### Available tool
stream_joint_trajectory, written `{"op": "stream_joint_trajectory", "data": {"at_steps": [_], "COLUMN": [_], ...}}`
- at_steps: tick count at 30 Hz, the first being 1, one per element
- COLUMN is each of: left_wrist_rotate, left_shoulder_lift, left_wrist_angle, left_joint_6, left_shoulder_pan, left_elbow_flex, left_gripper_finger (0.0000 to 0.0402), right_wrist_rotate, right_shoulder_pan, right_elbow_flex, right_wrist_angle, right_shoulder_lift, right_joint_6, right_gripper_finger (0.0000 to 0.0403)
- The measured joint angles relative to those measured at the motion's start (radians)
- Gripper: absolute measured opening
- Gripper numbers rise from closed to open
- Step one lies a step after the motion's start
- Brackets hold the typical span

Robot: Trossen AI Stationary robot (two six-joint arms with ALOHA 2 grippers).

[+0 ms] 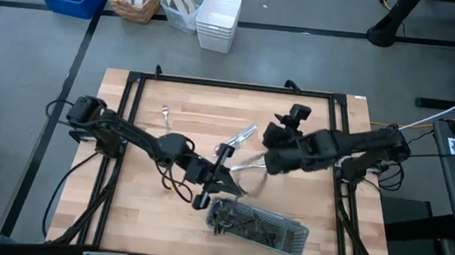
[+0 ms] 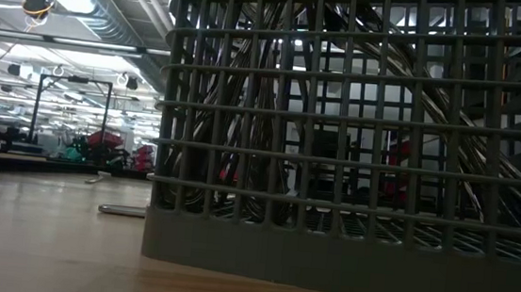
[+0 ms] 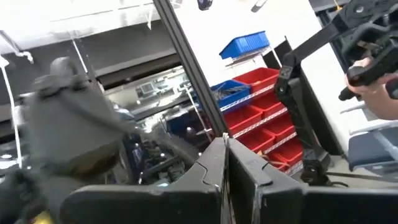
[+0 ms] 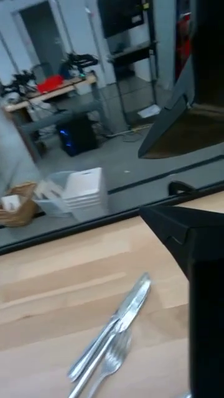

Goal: Sort silverware
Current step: Put the fork into the gray silverware rack

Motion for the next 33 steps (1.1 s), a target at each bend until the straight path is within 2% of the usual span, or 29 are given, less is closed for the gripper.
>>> {"op": "stream_joint_trajectory", "data": {"at_steps": [11,17,21,33], "left_wrist_rotate": [-0.002,0.001,0.043,0.052], "left_shoulder_lift": [0.070,0.143,0.176,0.193], "left_wrist_angle": [-0.030,-0.017,-0.005,-0.196], "left_joint_6": [0.016,0.065,0.055,0.216], "left_shoulder_pan": [-0.002,-0.003,-0.005,-0.046], "left_elbow_flex": [0.041,0.041,0.041,0.041], "left_gripper_finger": [0.0000,0.0000,0.0000,0.0003], "right_wrist_rotate": [-0.089,-0.207,-0.252,-0.255], "right_shoulder_pan": [-0.096,-0.150,-0.186,-0.271], "right_elbow_flex": [0.000,0.000,0.000,0.000], "right_wrist_angle": [-0.072,-0.073,-0.074,-0.071], "right_shoulder_lift": [0.001,0.001,0.001,0.001], "right_joint_6": [-0.028,-0.063,-0.100,-0.107], "right_gripper_finger": [0.0134,0.0134,0.0134,0.0134]}}
